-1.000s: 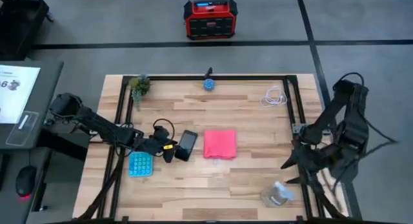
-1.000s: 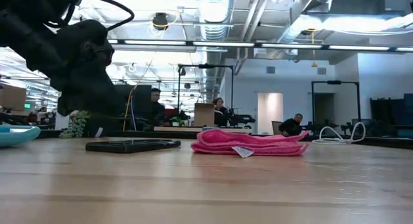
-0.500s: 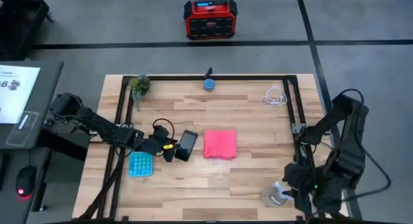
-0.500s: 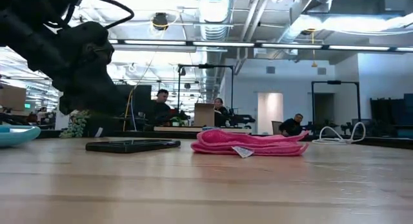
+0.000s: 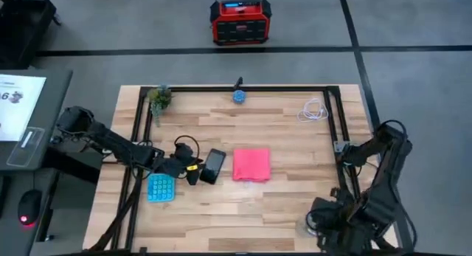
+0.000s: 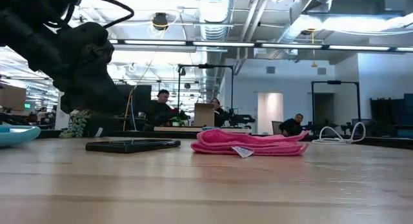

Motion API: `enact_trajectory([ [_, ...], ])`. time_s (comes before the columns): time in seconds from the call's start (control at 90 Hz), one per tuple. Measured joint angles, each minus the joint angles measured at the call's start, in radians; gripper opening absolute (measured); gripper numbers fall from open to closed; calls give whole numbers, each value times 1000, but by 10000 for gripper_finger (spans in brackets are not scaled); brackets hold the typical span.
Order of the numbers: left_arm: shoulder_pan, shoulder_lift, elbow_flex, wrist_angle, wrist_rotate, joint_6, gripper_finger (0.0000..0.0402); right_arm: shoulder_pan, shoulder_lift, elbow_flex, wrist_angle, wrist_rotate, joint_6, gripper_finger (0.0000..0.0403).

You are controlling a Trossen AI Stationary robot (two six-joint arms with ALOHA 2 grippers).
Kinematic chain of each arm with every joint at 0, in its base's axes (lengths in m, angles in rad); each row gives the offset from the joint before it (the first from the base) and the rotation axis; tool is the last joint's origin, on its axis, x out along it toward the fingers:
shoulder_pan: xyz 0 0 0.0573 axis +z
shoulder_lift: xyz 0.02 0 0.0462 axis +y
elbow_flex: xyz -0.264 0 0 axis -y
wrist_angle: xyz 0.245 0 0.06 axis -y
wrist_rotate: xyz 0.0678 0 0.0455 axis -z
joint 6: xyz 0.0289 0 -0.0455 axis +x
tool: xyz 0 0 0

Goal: Apply microfiber cloth
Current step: Spray the front of the black cellphone using transparent spray bottle

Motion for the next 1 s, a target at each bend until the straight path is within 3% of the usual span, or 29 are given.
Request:
enact_trajectory([
  [0.111,-13,11,0,44,-35,21,118,-41,55,84,-56,4,-2,82],
  [0.233,-42,57,0,161,-69,97,118,-91,100,165,-103,92,-26,82],
  [0.556,-50,228,2,448,-102,226,118,-209,180,191,-110,173,-200,83],
  [0.844,-48,253,24,483,-101,267,118,-217,164,186,-36,216,-326,144],
  [1.0,-75,253,156,465,-102,420,118,-213,149,186,-28,237,-392,172],
])
